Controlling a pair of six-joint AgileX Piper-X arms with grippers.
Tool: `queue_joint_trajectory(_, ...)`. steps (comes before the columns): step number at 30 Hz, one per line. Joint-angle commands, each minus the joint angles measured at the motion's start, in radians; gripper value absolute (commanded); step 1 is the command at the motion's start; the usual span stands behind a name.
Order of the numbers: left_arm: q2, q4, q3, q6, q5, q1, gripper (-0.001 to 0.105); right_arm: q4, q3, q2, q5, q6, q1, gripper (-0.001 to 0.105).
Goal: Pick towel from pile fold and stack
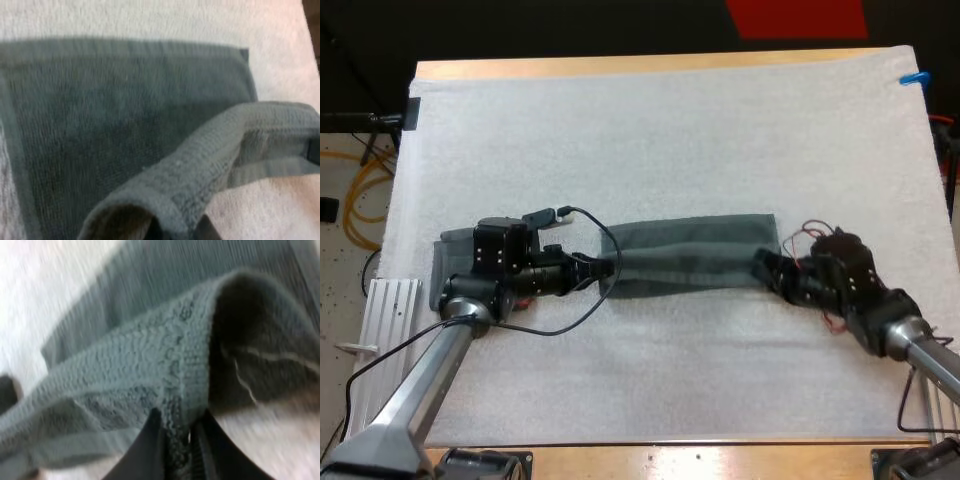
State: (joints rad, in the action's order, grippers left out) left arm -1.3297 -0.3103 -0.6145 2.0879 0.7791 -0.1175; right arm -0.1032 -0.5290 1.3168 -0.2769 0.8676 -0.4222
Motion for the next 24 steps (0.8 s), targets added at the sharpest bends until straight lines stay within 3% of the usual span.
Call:
queue_joint_trajectory(1, -0.01, 0.031, -0.001, 0.008, 0.006, -0.001, 0.0, 0.027, -0.024, 0.007, 0.023, -0.001, 0.0, 0.0)
queue_joint_trajectory(9, -0.168, 0.11, -0.001, 0.01, 0.02, -0.001, 0.0, 0.032, -0.07, 0.067, 0.056, -0.001, 0.0, 0.0)
queue_joint_trajectory(17, -0.209, 0.159, -0.001, 0.0, 0.034, -0.001, 0.0, 0.009, -0.07, 0.07, 0.088, 0.008, 0.0, 0.0)
queue_joint_trajectory(20, -0.209, 0.159, -0.001, -0.011, 0.034, -0.001, 0.009, 0.009, -0.07, 0.07, 0.076, 0.034, 0.0, 0.0)
queue_joint_trajectory(22, -0.209, 0.159, -0.001, -0.011, 0.034, -0.001, 0.019, 0.009, -0.07, 0.07, 0.058, 0.041, 0.0, 0.008)
queue_joint_trajectory(24, -0.209, 0.162, -0.001, -0.011, 0.034, -0.001, 0.035, 0.018, -0.07, 0.07, 0.052, 0.041, 0.0, 0.029)
